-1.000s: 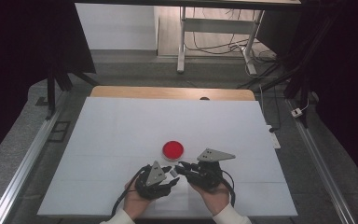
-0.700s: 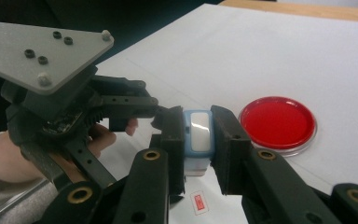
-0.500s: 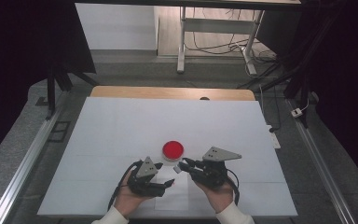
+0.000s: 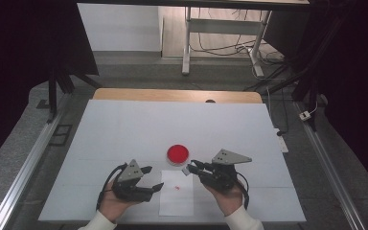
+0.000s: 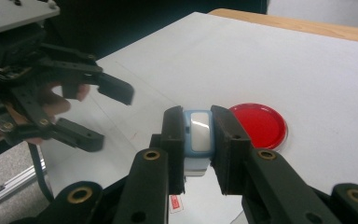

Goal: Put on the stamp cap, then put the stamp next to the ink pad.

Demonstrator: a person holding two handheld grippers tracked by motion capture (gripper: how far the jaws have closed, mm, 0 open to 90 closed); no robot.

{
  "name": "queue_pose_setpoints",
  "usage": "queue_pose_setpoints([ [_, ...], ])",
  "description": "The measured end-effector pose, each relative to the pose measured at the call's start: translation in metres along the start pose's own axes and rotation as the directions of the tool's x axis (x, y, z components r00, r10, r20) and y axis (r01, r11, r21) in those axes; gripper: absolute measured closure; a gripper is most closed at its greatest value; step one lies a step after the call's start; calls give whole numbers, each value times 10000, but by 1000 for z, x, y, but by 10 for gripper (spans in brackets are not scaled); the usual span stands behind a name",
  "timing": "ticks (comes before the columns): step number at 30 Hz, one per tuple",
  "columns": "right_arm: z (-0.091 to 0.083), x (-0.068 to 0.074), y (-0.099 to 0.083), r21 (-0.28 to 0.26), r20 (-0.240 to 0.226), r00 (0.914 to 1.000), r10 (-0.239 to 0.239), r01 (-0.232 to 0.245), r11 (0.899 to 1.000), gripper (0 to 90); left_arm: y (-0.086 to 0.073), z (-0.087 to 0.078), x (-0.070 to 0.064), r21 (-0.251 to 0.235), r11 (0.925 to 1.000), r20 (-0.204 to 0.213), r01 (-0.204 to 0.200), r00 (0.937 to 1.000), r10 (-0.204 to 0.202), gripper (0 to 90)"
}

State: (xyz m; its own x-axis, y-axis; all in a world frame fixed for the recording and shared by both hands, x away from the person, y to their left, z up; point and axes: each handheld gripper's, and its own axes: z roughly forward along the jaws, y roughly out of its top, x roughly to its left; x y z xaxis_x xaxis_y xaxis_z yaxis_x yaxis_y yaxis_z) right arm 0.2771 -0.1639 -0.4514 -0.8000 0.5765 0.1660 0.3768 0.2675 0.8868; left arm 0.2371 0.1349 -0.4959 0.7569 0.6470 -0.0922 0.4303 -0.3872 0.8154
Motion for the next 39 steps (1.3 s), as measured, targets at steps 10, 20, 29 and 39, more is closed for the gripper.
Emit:
queue_pose_setpoints([
  [10, -2, -5, -1, 22, 101, 9998, -198, 197, 9998, 755, -33, -40, 18, -4, 9983, -706, 587, 9958, -586, 287],
  [20, -2, -11, -2, 81, 212, 9992, -338, 337, 9994, 754, -53, -55, 27, 88, 9959, -961, 904, 9914, -891, 289],
  [29, 1, -15, -1, 195, 477, 9966, -674, 665, 9976, 754, -53, -54, 28, 126, 9955, -988, 938, 9908, -921, 286],
  [39, 17, -43, 11, 811, 1286, 9841, -1222, 1123, 9904, 754, -55, -51, 30, 252, 9947, -975, 997, 9905, -968, 283],
])
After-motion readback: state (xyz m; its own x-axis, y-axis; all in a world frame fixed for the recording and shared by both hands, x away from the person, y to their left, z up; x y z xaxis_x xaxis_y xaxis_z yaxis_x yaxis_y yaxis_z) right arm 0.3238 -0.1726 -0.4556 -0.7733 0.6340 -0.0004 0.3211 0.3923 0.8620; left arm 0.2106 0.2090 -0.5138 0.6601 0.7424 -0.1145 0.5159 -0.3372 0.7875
